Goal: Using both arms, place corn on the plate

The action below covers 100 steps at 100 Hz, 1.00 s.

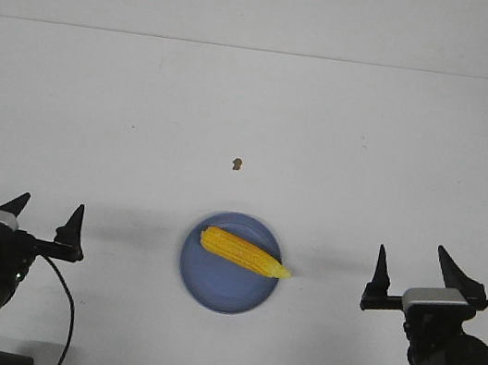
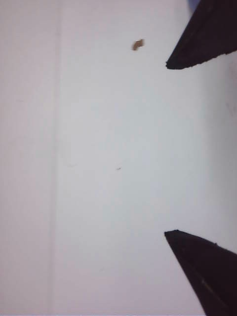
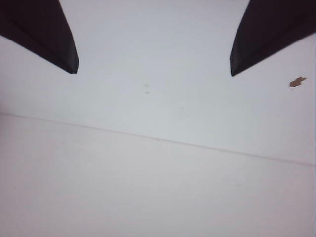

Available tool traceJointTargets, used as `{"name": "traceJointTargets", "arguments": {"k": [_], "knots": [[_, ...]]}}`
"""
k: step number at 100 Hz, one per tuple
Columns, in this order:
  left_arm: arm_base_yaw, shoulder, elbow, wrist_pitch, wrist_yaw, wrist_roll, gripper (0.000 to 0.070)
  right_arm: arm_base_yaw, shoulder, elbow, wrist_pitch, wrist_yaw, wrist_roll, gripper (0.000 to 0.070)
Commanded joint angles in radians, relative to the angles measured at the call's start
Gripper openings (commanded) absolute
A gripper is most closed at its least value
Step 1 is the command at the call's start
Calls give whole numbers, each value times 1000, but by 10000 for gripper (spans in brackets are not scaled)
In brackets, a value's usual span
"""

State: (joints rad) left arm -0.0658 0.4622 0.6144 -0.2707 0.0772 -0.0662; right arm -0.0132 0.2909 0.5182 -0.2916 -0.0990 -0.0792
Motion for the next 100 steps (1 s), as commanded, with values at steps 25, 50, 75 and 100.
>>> {"name": "traceJointTargets", "arguments": {"k": [25,50,75,100], "knots": [[0,-11,3,1,-19,-2,700,1,-113,-16,-11,55,32,643],[0,-12,3,3,-18,-2,700,1,-113,-16,0,55,31,519],[0,-12,3,1,-18,-1,36,1,-113,-16,0,55,31,0],[0,-12,3,3,-18,10,1,1,-113,-16,0,54,31,0]]}}
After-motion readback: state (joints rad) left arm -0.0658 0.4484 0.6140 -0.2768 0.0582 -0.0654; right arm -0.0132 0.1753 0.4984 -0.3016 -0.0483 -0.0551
